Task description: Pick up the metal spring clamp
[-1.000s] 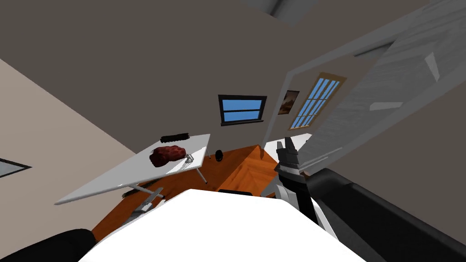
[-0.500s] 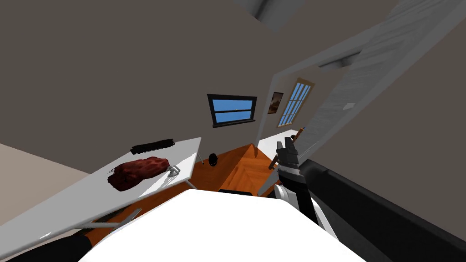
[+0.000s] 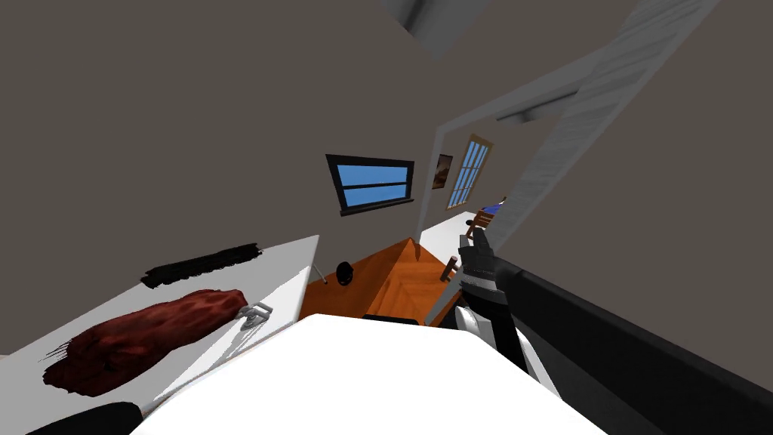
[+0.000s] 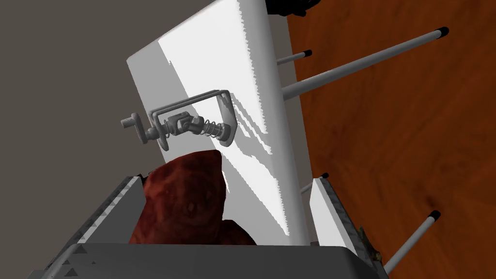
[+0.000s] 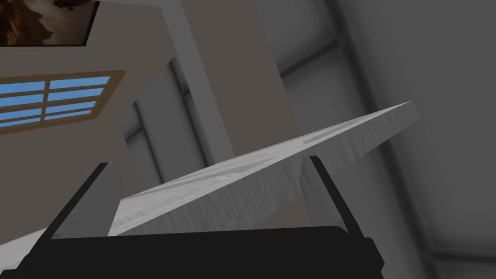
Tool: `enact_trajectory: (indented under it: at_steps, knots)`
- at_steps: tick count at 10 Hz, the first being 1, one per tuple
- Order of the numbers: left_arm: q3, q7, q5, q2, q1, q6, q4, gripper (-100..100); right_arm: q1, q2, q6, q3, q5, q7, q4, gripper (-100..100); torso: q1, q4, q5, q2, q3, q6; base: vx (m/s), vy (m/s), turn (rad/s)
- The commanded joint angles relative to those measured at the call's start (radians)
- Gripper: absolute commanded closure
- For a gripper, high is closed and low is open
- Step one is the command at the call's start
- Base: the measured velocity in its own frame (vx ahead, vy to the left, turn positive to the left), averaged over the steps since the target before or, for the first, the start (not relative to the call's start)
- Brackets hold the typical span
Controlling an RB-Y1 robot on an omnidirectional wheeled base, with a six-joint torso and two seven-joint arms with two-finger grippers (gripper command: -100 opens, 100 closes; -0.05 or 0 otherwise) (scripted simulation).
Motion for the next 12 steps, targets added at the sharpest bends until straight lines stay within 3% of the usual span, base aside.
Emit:
enact_trajectory:
  at_steps: [1, 2, 4, 5, 6, 7, 9, 10, 12]
  knots:
    - [0.011, 0.05, 0.007, 0.026, 0.042, 0.015, 0.032, -100, 0.0, 0.0, 0.0, 0.0, 0.0, 0.0, 0.0, 0, 0.0, 0.0, 0.0, 0.0, 0.0, 0.0, 0.112, 0.023, -0.29]
    - [0.011, 0.056, 0.007, 0.026, 0.042, 0.015, 0.032, -100, 0.0, 0.0, 0.0, 0.0, 0.0, 0.0, 0.0, 0, 0.0, 0.0, 0.0, 0.0, 0.0, 0.001, 0.098, 0.039, -0.17]
    - [0.024, 0.128, 0.017, 0.061, 0.109, 0.028, 0.087, -100, 0.0, 0.0, 0.0, 0.0, 0.0, 0.0, 0.0, 0, 0.001, 0.0, 0.0, 0.0, 0.0, 0.001, 0.14, 0.072, -0.388]
    - [0.024, 0.138, 0.017, 0.061, 0.109, 0.028, 0.087, -100, 0.0, 0.0, 0.0, 0.0, 0.0, 0.0, 0.0, 0, 0.004, -0.001, 0.001, -0.003, -0.001, 0.001, 0.133, 0.078, -0.148]
    - [0.026, 0.174, 0.022, 0.076, 0.138, 0.034, 0.112, -100, 0.0, 0.0, 0.0, 0.0, 0.0, 0.0, 0.0, 0, 0.002, 0.0, 0.001, -0.002, -0.001, -0.001, 0.142, 0.046, -0.218]
    - [0.026, 0.177, 0.022, 0.076, 0.138, 0.034, 0.112, -100, 0.0, 0.0, 0.0, 0.0, 0.0, 0.0, 0.0, 0, 0.001, 0.0, 0.0, -0.003, -0.001, 0.0, 0.099, 0.039, -0.122]
    - [0.021, 0.242, 0.029, 0.103, 0.184, 0.047, 0.155, -100, 0.0, 0.0, 0.0, 0.0, 0.0, 0.0, 0.0, 0, -0.001, 0.0, 0.0, 0.001, 0.0, 0.0, 0.112, 0.055, -0.29]
    - [0.021, 0.247, 0.029, 0.103, 0.184, 0.047, 0.155, -100, 0.0, 0.0, 0.0, 0.0, 0.0, 0.0, 0.0, 0, 0.001, 0.0, 0.0, -0.002, -0.001, 0.0, 0.114, 0.069, -0.135]
    - [0.002, 0.307, 0.034, 0.124, 0.217, 0.06, 0.191, -100, 0.0, 0.0, 0.0, 0.0, 0.0, 0.0, 0.0, 0, -0.001, 0.0, 0.0, 0.0, 0.0, 0.0, 0.093, 0.044, -0.217]
